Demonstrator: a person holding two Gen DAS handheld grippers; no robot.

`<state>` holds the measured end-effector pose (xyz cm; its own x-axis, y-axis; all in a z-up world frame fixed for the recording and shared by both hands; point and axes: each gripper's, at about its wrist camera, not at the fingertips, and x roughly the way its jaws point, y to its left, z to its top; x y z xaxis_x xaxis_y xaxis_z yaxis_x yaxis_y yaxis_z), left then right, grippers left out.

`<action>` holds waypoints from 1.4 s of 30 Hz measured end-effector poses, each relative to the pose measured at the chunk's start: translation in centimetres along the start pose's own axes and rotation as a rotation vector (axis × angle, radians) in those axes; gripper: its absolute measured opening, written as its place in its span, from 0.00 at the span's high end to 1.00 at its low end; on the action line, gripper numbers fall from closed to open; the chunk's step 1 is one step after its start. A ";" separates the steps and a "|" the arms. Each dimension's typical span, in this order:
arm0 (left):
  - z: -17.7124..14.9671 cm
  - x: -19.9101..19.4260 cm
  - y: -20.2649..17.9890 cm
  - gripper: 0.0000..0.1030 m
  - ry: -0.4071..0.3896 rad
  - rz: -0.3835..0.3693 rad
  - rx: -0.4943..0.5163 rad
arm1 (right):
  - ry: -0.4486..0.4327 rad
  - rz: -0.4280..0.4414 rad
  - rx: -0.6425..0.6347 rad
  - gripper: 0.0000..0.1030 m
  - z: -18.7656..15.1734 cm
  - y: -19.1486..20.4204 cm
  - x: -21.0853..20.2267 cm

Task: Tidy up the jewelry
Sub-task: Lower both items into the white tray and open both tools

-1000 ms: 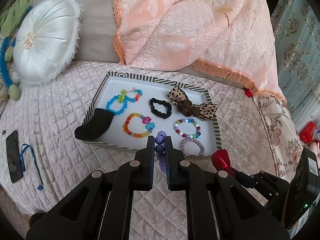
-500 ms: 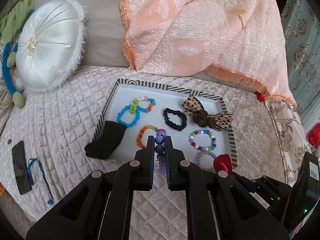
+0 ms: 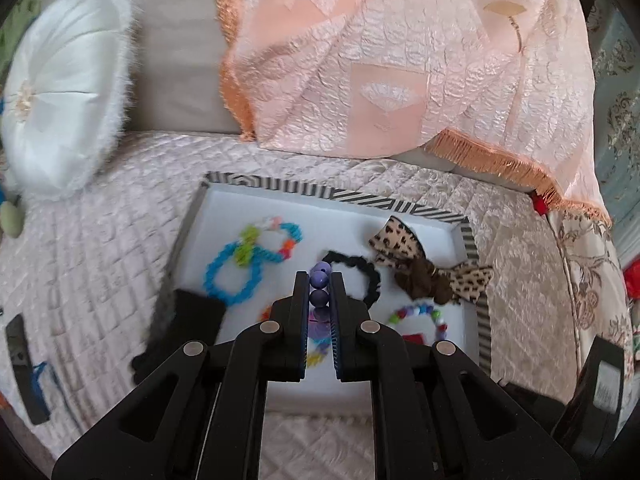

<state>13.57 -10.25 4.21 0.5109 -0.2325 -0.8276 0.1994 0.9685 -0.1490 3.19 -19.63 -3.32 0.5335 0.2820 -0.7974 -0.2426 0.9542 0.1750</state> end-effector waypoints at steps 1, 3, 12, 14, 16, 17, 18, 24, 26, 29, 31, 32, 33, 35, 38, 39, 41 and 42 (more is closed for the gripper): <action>0.3 0.8 0.0 0.92 0.008 -0.002 -0.002 | 0.007 -0.004 -0.002 0.80 0.2 -0.1 0.4; 0.6 2.9 0.7 0.92 0.038 0.008 -0.023 | 0.027 -0.018 -0.006 0.80 0.6 -0.2 1.6; -0.4 7.4 5.3 0.92 0.114 0.067 -0.098 | 0.082 -0.046 -0.009 0.80 1.7 0.1 5.7; -0.5 7.3 5.6 0.92 0.115 0.063 -0.107 | 0.086 -0.037 0.000 0.75 1.7 0.1 6.1; -0.6 7.0 6.0 0.91 0.110 0.050 -0.118 | 0.071 -0.027 0.006 0.62 1.7 0.2 6.0; -0.6 6.8 6.1 0.90 0.107 0.043 -0.123 | 0.073 -0.026 0.010 0.59 1.6 0.1 5.8; -0.7 6.6 6.3 0.83 0.106 0.038 -0.129 | 0.072 -0.023 0.013 0.59 1.5 0.1 5.7; -1.5 5.2 6.8 0.54 0.101 0.033 -0.149 | 0.018 0.019 0.062 0.59 0.3 -0.1 3.1; -2.1 4.4 6.8 0.54 0.094 0.040 -0.145 | -0.012 0.026 0.071 0.59 -0.1 -0.2 1.9; -2.9 3.1 6.5 0.54 0.068 0.067 -0.122 | -0.061 0.024 0.093 0.59 -0.7 -0.2 0.0; -3.5 2.1 6.3 0.54 0.043 0.087 -0.109 | -0.095 0.019 0.119 0.59 -1.1 -0.4 -1.2; -3.9 1.4 6.1 0.54 0.025 0.095 -0.100 | -0.103 0.013 0.128 0.59 -1.1 -0.5 -1.6; -4.2 0.7 5.8 0.54 0.007 0.102 -0.089 | -0.112 0.004 0.135 0.59 -1.2 -0.6 -2.1; -4.9 -0.5 5.3 0.54 -0.021 0.119 -0.067 | -0.131 -0.023 0.148 0.59 -1.4 -0.6 -3.1; -5.9 -2.0 4.6 0.54 -0.046 0.125 -0.045 | -0.160 -0.071 0.150 0.59 -1.6 -0.3 -4.5; -6.2 -2.4 4.5 0.54 -0.052 0.123 -0.043 | -0.170 -0.089 0.146 0.59 -1.5 -0.2 -4.7; -6.9 -3.4 4.1 0.54 -0.066 0.118 -0.041 | -0.187 -0.120 0.137 0.59 -1.7 0.3 -5.6; -7.2 -3.8 4.0 0.54 -0.072 0.120 -0.040 | -0.193 -0.130 0.134 0.59 -1.9 0.4 -6.0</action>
<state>6.36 -4.86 2.85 0.5881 -0.1196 -0.7999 0.1011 0.9921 -0.0740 -1.60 -21.08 0.45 0.7010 0.1576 -0.6955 -0.0594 0.9848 0.1632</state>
